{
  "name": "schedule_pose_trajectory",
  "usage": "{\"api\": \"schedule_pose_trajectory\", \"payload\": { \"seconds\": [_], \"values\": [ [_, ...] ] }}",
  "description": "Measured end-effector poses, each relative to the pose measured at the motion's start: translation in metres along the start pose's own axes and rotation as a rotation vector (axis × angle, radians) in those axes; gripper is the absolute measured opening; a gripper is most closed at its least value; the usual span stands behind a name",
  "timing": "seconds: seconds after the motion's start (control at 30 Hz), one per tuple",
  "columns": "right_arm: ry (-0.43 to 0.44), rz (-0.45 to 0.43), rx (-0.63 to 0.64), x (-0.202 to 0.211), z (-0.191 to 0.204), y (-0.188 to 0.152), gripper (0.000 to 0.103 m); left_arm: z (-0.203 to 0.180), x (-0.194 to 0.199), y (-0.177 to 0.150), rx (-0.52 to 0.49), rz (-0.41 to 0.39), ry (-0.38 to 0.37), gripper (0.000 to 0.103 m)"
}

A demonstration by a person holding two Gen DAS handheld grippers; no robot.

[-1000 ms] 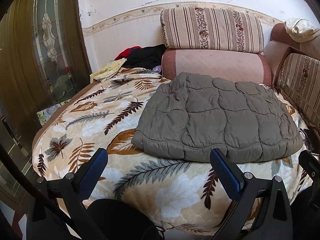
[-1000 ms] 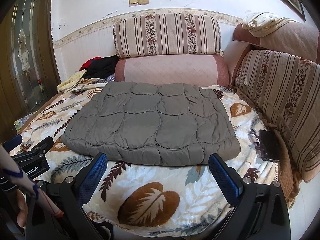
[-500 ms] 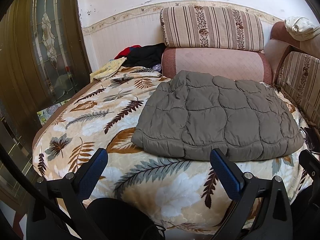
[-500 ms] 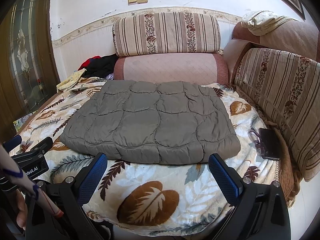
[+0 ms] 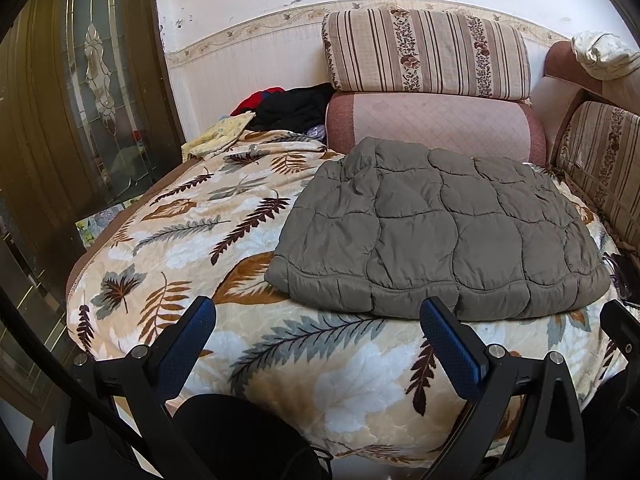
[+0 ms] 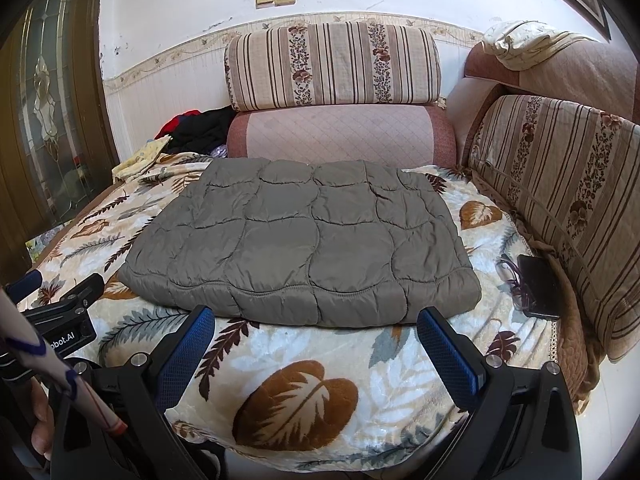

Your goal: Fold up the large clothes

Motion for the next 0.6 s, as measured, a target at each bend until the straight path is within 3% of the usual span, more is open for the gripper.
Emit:
{"api": "schedule_pose_trajectory", "payload": {
  "seconds": [0.6],
  "values": [
    [-0.007,0.02,0.005,-0.014,0.0,-0.001,0.103,-0.005,-0.014,0.002,-0.018,0.016,0.028,0.102]
  ]
}}
Point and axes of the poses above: each gripper's, at about its wrist camera, not at the fingertips, and x roughly against the way its jaws point, z to its left, y to its top, the point moved 1 cm from there along -x, roughly the way its jaws point, and after that the axes turned 7 degrees about -z, right-handed, at the moved point
